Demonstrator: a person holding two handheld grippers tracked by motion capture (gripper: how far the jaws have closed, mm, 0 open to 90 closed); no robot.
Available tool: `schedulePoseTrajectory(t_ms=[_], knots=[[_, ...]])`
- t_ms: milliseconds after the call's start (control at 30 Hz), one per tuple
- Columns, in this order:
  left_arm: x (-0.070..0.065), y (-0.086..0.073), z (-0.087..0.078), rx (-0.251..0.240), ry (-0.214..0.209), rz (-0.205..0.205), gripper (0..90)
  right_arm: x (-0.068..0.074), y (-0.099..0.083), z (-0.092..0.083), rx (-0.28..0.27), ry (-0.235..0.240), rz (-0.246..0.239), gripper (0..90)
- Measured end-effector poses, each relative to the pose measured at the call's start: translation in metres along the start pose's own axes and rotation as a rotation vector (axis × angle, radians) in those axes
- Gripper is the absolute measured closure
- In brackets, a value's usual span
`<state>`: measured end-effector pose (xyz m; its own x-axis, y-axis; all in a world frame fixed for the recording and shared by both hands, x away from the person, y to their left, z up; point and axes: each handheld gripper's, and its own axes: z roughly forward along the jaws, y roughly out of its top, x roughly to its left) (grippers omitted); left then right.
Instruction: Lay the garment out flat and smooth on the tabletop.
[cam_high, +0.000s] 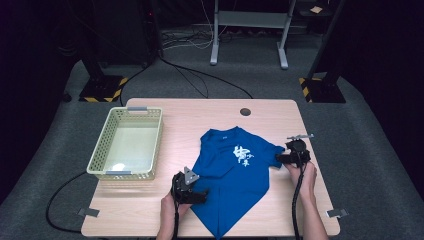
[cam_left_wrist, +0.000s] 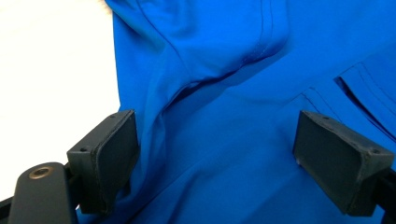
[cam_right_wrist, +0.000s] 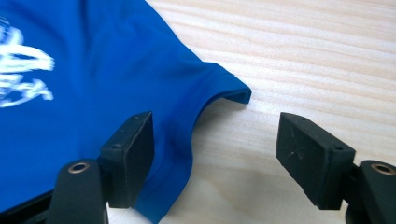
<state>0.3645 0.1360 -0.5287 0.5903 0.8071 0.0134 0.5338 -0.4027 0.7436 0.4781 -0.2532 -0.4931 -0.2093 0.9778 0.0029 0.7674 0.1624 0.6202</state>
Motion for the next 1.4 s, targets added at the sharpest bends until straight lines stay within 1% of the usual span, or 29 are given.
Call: schedulePoseTrajectory(t_ms=[67,133,200,233,367,400,467,533,567,633,667,700,733,800,867,933,967,1033,1100,1167,1233,1333,1400], knots=[[0.000,0.000,0.000,0.000,0.000,0.000,13.8,0.000,0.003,0.008,0.019,-0.038,-0.013,27.3],[0.000,0.000,0.000,0.000,0.000,0.001,13.9,-0.002,0.005,0.015,0.028,-0.057,-0.005,27.2],[-0.001,0.000,0.000,-0.001,-0.004,0.010,14.1,-0.006,0.006,0.020,0.027,-0.064,0.006,25.8],[-0.002,0.000,0.000,-0.002,-0.005,0.011,14.1,-0.008,0.007,0.021,0.027,-0.059,0.025,25.4],[-0.006,0.000,0.000,0.001,-0.004,0.008,14.1,-0.015,0.011,0.025,0.026,-0.067,0.047,24.2],[-0.009,0.001,0.001,-0.002,-0.004,0.006,14.1,-0.016,0.013,0.027,0.025,-0.072,0.048,24.0],[-0.014,0.002,0.002,-0.001,0.005,0.003,14.1,-0.017,0.015,0.029,0.012,-0.099,0.030,23.4],[-0.019,0.003,0.003,-0.001,0.015,-0.002,14.1,-0.018,0.019,0.030,0.022,-0.099,0.039,22.3],[-0.019,0.004,0.004,-0.002,0.016,-0.004,14.0,-0.018,0.019,0.029,0.013,-0.103,0.033,21.9],[-0.019,0.004,0.004,0.001,0.013,-0.007,13.9,-0.016,0.020,0.021,-0.022,-0.070,0.039,18.6],[-0.019,0.004,0.004,0.001,0.013,-0.007,13.9,-0.013,0.019,0.015,-0.050,-0.051,0.027,17.5],[-0.019,0.004,0.004,0.001,0.013,-0.007,13.9,-0.008,0.019,0.009,-0.070,-0.027,0.018,15.3],[-0.019,0.004,0.004,0.001,0.013,-0.007,13.9,-0.002,0.019,0.003,-0.088,0.005,0.003,14.9],[-0.019,0.004,0.004,0.001,0.012,-0.009,13.9,0.012,0.018,-0.008,-0.115,0.069,-0.035,9.8],[-0.019,0.004,0.004,0.001,0.012,-0.008,13.9,0.030,0.014,-0.013,-0.123,0.121,-0.087,4.2],[-0.019,0.004,0.004,0.001,0.012,-0.008,13.9,0.045,0.009,-0.010,-0.123,0.163,-0.113,0.0],[-0.019,0.004,0.004,0.001,0.012,-0.007,13.9,0.052,0.005,-0.007,-0.117,0.175,-0.124,0.0],[-0.019,0.004,0.003,0.001,0.013,-0.005,14.0,0.062,-0.002,0.004,-0.098,0.163,-0.152,0.0],[-0.019,0.004,0.003,0.000,0.014,-0.004,14.0,0.066,-0.007,0.016,-0.066,0.171,-0.150,0.0],[-0.019,0.004,0.003,0.000,0.014,-0.004,14.0,0.067,-0.011,0.025,-0.048,0.163,-0.151,0.0],[-0.019,0.004,0.003,-0.001,0.015,-0.004,13.9,0.067,-0.014,0.027,-0.061,0.143,-0.160,0.0],[-0.019,0.004,0.004,-0.003,0.016,-0.003,13.9,0.066,-0.014,0.027,-0.062,0.140,-0.164,0.0],[-0.019,0.004,0.004,-0.002,0.016,0.001,13.9,0.062,-0.016,0.027,-0.077,0.135,-0.160,0.0]])
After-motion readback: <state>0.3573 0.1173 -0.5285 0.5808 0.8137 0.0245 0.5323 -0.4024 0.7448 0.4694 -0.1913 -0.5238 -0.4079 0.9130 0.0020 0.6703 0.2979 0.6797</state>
